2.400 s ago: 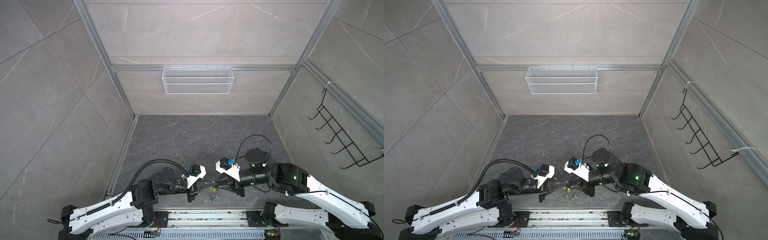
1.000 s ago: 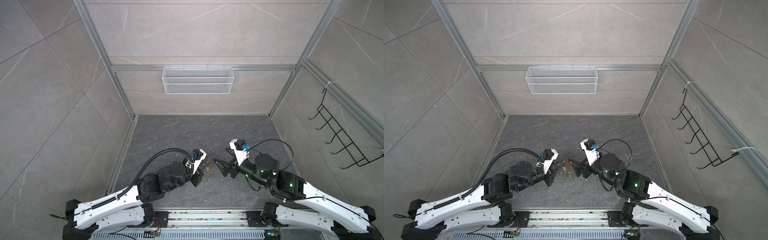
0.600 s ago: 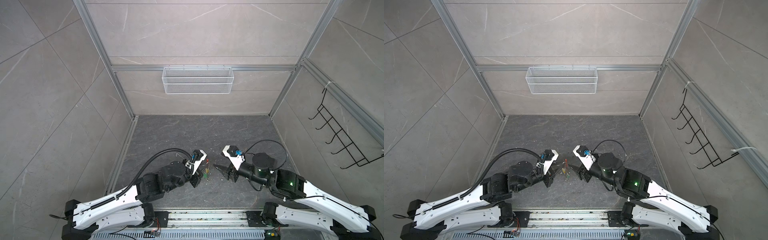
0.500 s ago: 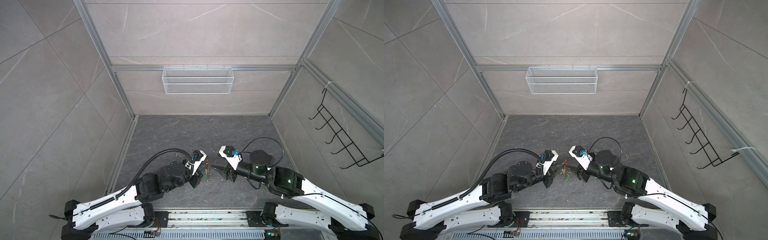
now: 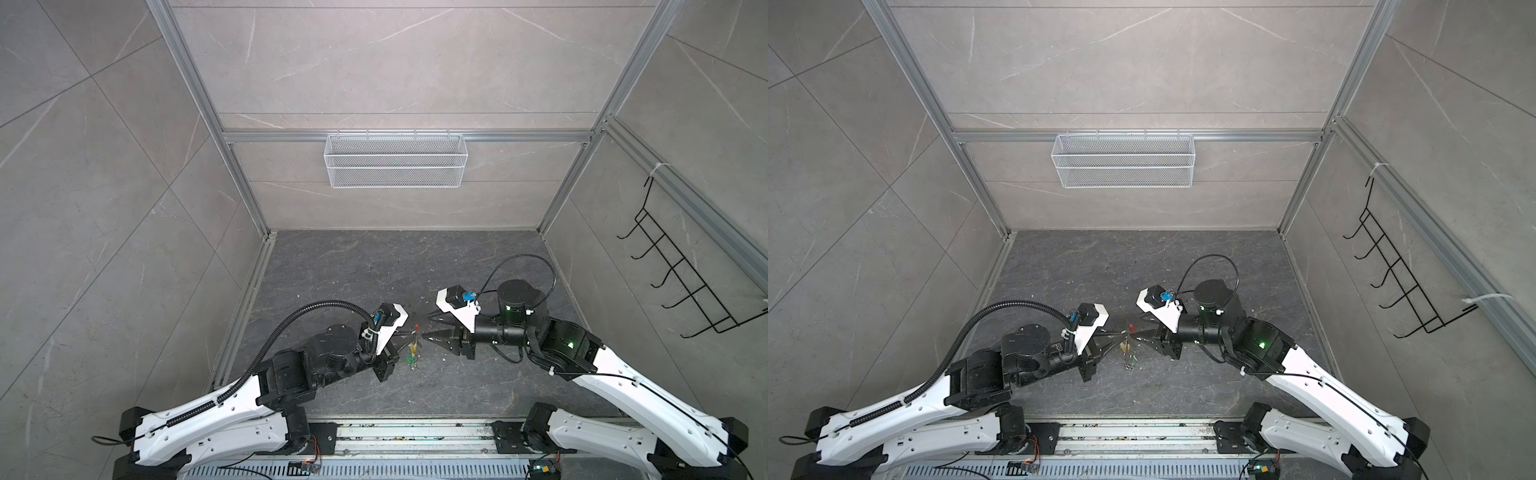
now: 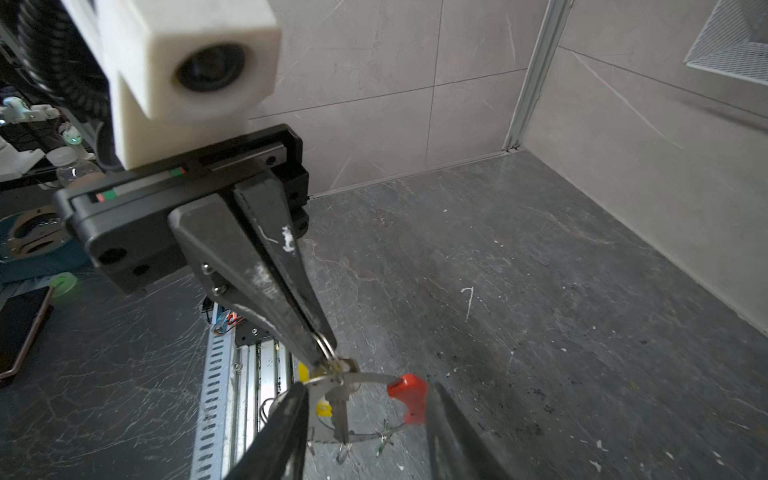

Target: Remove the keys from the keyring

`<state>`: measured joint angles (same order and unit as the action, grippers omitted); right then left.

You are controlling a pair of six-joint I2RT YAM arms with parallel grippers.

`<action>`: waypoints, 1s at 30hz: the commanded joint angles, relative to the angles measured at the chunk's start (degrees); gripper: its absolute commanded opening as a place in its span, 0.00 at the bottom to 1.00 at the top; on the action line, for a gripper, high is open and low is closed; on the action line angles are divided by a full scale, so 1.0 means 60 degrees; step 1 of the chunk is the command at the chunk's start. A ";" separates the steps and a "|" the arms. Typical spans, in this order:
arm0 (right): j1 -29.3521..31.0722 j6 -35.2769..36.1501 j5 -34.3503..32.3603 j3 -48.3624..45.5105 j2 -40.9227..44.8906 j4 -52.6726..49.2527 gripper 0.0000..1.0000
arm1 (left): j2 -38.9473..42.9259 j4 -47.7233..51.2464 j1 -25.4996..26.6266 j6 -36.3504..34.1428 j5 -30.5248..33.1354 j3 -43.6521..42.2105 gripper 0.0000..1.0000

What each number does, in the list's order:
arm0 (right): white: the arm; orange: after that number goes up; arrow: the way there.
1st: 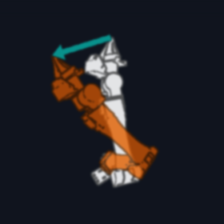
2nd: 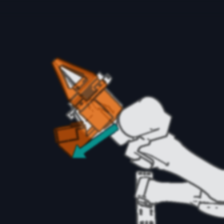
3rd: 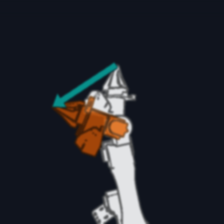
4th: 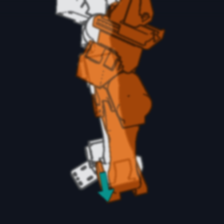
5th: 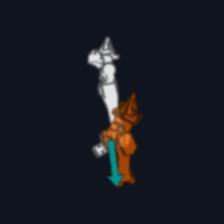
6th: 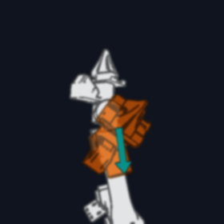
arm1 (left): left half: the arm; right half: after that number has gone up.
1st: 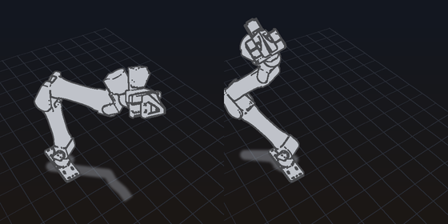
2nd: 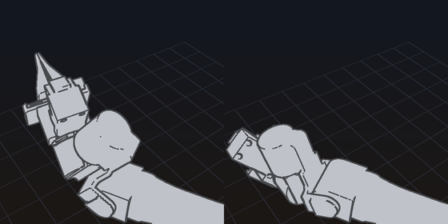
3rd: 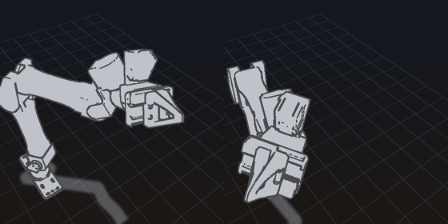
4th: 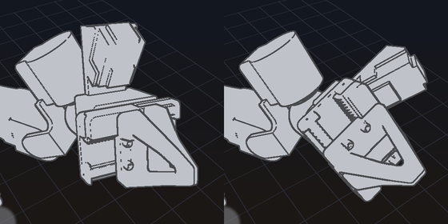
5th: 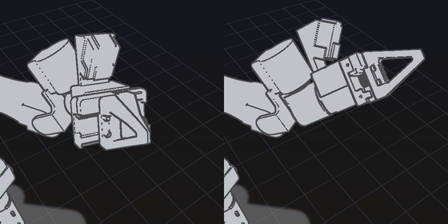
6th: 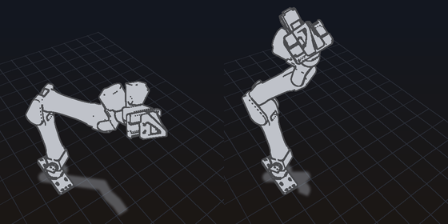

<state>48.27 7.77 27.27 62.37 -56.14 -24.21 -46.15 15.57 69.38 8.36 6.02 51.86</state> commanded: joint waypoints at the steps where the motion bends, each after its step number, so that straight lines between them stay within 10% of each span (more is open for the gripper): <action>1: -0.0164 -0.0009 0.1244 0.0196 -0.0326 -0.0074 0.44 | 0.0200 -0.0237 0.0008 -0.0107 -0.0300 0.0086 0.00; 30: -0.0225 -0.0254 0.2272 0.0268 -0.0585 0.0259 0.24 | 0.0321 -0.0339 0.0004 -0.0062 -0.0608 -0.0059 0.00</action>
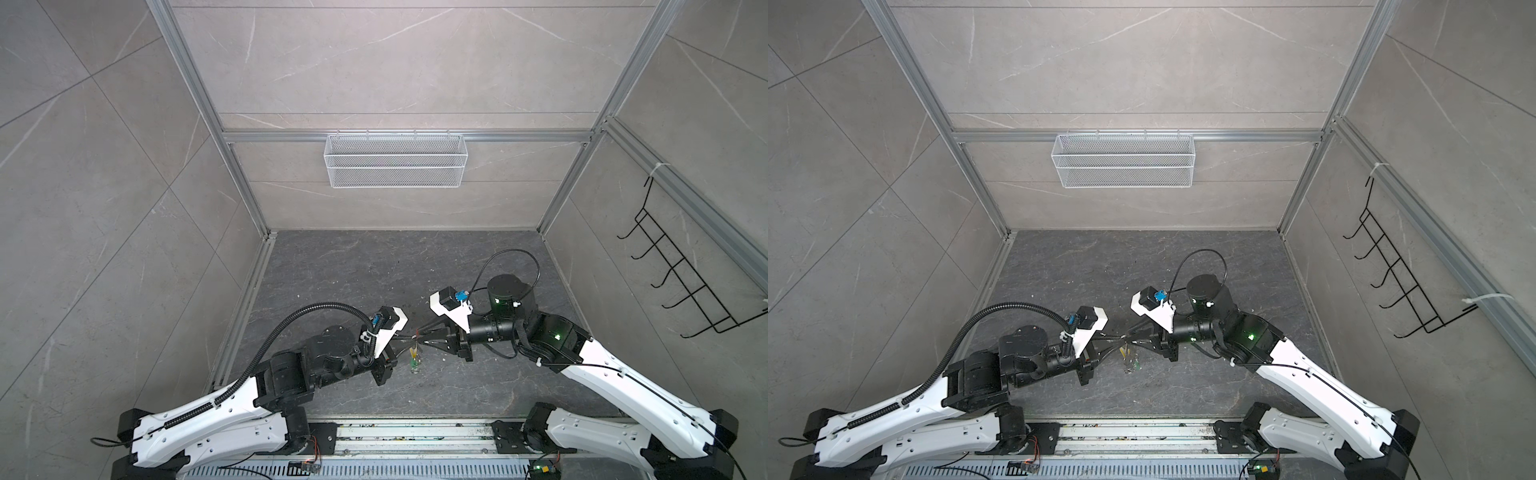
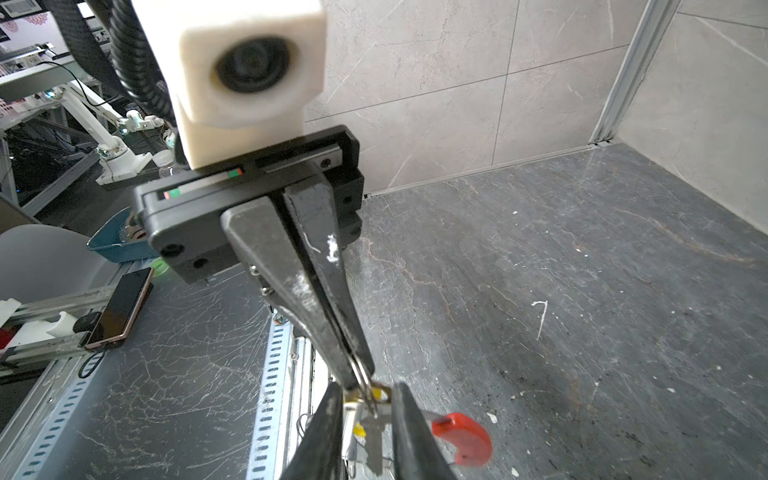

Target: Remove the keys from the keyring

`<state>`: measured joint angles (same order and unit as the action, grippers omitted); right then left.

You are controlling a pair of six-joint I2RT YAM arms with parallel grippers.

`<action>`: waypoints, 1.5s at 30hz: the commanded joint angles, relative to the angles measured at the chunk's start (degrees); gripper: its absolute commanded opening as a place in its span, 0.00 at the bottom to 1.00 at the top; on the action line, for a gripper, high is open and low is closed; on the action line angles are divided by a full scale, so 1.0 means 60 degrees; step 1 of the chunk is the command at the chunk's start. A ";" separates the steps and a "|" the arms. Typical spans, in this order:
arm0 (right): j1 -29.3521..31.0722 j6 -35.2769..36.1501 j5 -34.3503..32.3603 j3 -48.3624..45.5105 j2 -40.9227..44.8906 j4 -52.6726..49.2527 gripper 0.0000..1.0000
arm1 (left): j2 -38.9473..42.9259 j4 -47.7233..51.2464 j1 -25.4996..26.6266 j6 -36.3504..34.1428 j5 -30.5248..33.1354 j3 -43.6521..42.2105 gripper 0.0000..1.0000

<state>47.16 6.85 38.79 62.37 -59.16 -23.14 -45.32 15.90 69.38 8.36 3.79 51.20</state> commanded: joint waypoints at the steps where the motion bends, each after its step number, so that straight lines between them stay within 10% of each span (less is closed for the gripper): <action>1: -0.0041 -0.0083 0.0409 0.0299 -0.0128 0.0052 0.23 | 0.0185 -0.0405 0.0008 -0.0061 -0.0236 0.0047 0.00; 21: -0.0037 -0.0307 0.0902 0.0252 -0.0281 0.0183 0.00 | 0.0093 -0.0584 -0.0005 0.0049 -0.0190 0.0060 0.00; 26: -0.0047 -0.0633 0.0834 -0.0050 0.0082 0.0633 0.00 | 0.0439 -0.0721 0.0004 0.0258 0.0791 -0.0190 0.36; 33: -0.0045 -0.0792 0.0628 -0.0092 0.0502 0.0588 0.00 | 0.1410 -0.1357 -0.0002 0.0174 0.1639 -0.1016 0.44; 45: -0.0051 -0.0995 0.0710 -0.0112 0.0558 0.0618 0.00 | 0.1046 -0.2327 0.0008 -0.0561 -0.0127 -0.1320 0.51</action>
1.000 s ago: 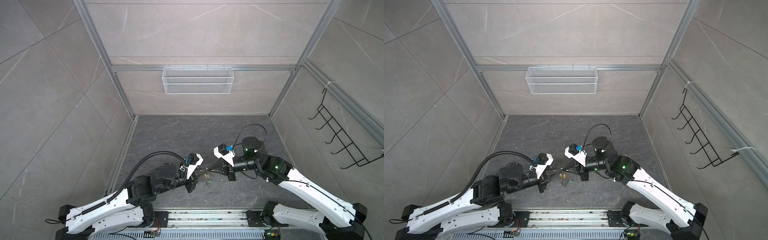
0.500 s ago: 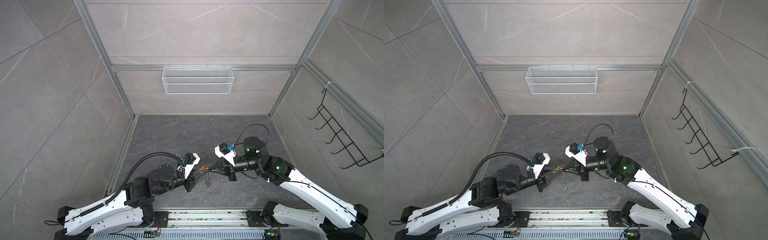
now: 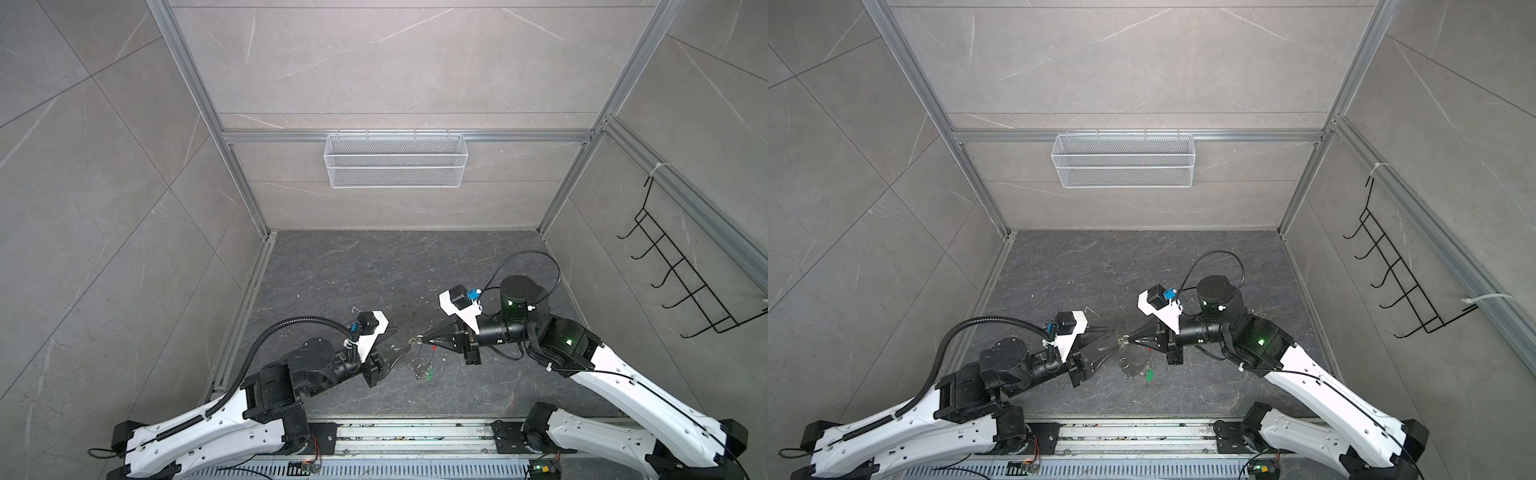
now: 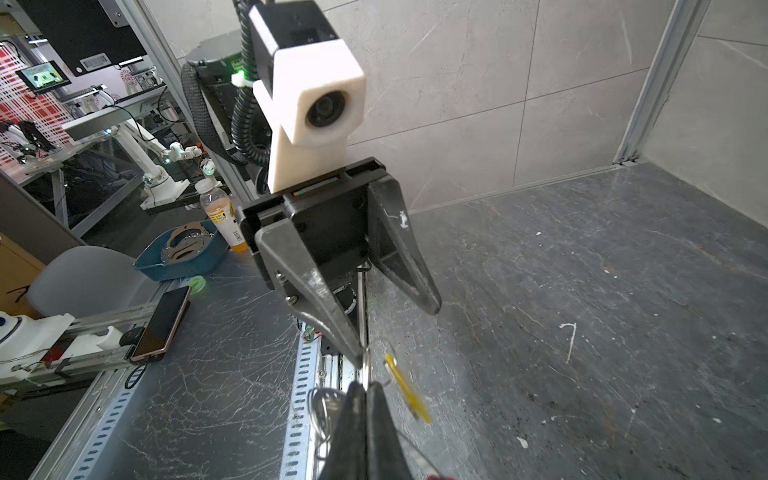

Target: Remove the keys from the keyring

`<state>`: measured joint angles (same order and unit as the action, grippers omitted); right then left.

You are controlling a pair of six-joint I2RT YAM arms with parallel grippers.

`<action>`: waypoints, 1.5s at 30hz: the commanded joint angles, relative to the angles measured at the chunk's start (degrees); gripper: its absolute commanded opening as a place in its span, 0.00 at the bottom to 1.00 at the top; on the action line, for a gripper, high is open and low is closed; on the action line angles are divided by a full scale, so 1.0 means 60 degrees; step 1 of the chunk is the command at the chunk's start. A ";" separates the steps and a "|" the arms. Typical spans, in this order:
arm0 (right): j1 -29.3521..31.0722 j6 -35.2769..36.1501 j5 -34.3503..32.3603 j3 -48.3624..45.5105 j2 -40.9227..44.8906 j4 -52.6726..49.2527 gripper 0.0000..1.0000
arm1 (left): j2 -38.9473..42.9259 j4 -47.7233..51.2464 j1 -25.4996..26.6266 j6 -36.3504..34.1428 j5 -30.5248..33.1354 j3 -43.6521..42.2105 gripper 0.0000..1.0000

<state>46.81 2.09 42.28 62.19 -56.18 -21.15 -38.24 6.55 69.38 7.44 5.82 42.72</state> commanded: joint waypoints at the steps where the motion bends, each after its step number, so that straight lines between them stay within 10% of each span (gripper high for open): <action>1: 0.0019 -0.0203 0.0145 -0.0082 0.0048 0.0287 0.00 | -0.0213 -0.0807 0.0007 -0.0464 -0.0514 0.0115 0.51; 20: 0.0020 -0.0430 0.0489 -0.0047 -0.0011 0.0487 0.00 | -0.0764 -0.1147 0.0004 -0.0770 -0.0155 0.0273 0.37; 33: 0.0021 -0.0693 0.0131 -0.0248 0.0183 0.0801 0.00 | -0.0719 -0.0939 0.0098 -0.0598 0.0217 0.0221 0.00; 45: 0.0017 -0.2351 -0.1362 -0.1017 0.0195 0.2485 0.00 | -0.1845 -0.0673 0.2698 -0.1384 0.4840 0.0547 0.00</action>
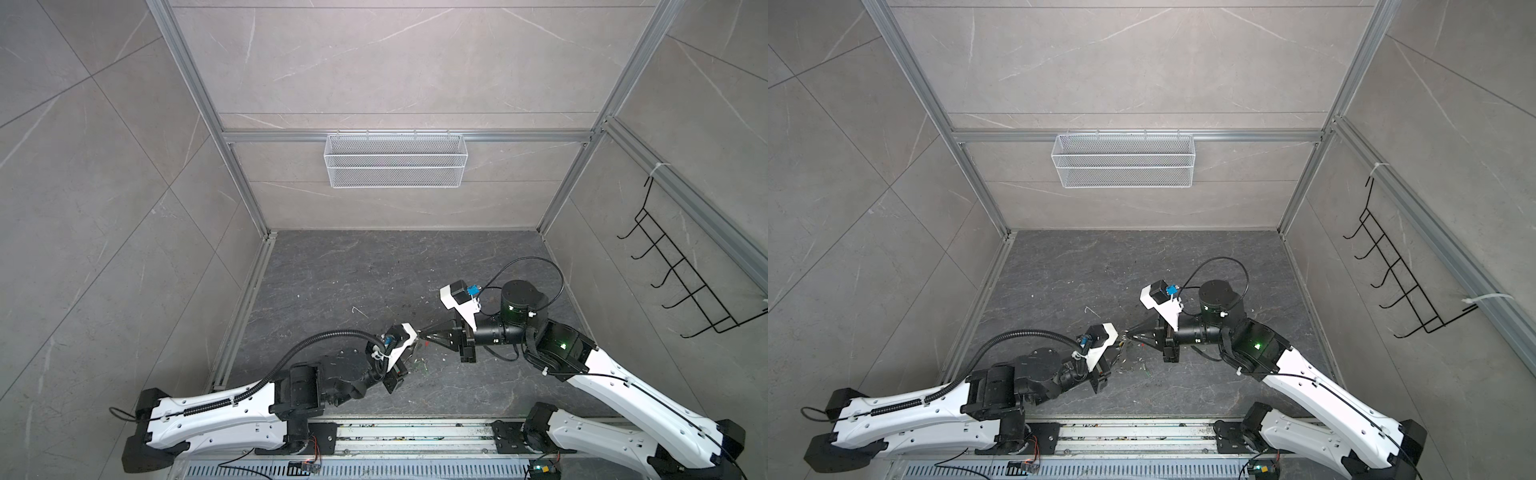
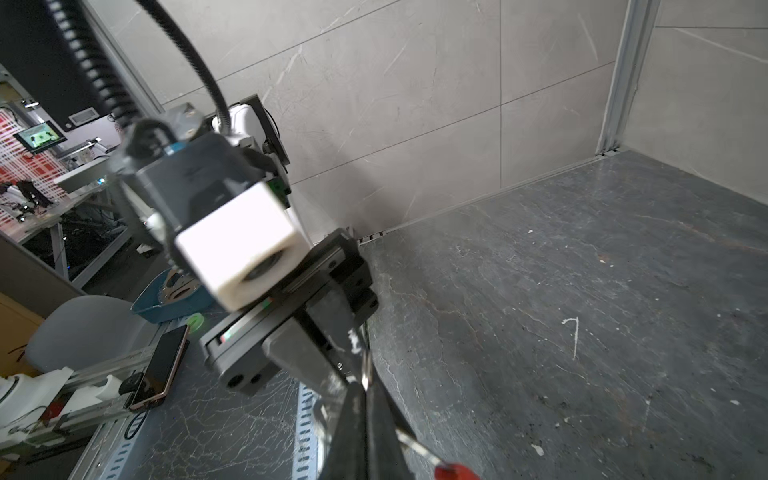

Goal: Remove the keys from the keyring
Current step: 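Pull the left gripper away from the right, sliding the yellow-tag key off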

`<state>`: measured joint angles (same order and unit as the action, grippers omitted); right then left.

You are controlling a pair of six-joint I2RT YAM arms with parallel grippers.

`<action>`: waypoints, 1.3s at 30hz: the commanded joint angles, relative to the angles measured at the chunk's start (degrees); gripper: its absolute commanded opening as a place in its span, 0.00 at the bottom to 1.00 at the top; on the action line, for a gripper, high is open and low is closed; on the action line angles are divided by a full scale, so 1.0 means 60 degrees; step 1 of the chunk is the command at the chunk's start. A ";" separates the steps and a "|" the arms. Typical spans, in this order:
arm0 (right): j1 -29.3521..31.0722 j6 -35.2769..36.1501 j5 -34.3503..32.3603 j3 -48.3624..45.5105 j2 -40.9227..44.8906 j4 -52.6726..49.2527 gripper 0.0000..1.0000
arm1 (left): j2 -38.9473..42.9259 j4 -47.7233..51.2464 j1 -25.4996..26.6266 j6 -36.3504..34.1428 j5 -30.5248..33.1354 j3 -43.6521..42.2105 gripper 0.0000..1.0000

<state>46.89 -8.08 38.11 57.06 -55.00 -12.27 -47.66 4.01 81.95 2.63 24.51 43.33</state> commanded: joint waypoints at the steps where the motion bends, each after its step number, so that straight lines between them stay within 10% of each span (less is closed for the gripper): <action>1: 0.0006 -0.0774 -0.0860 -0.0217 -0.0017 0.1090 0.00 | -0.0446 -0.0386 0.0834 -0.0724 0.2169 0.0480 0.00; 12: 0.0000 -0.2278 -0.1522 -0.1323 0.0371 0.2949 0.00 | -0.1111 -0.1006 0.1252 -0.0953 0.3354 0.0545 0.00; 25: 0.0006 -0.1261 -0.4522 -0.1595 0.1407 0.0893 0.00 | -0.0413 0.0803 0.0759 0.1395 0.4174 0.0006 0.00; 31: 0.0002 -0.1316 -0.4729 -0.1819 0.1608 0.0612 0.00 | 0.0399 0.1197 -0.3331 0.3932 -0.0672 -0.1201 0.00; 39: -0.0003 -0.1422 -0.4762 -0.2083 0.1724 0.0581 0.00 | -0.1991 -0.0465 -0.6095 0.5523 -0.4610 -0.2143 0.00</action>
<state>46.89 -16.75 10.46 45.32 -45.89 -8.99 -56.27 7.14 48.34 29.58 9.74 31.79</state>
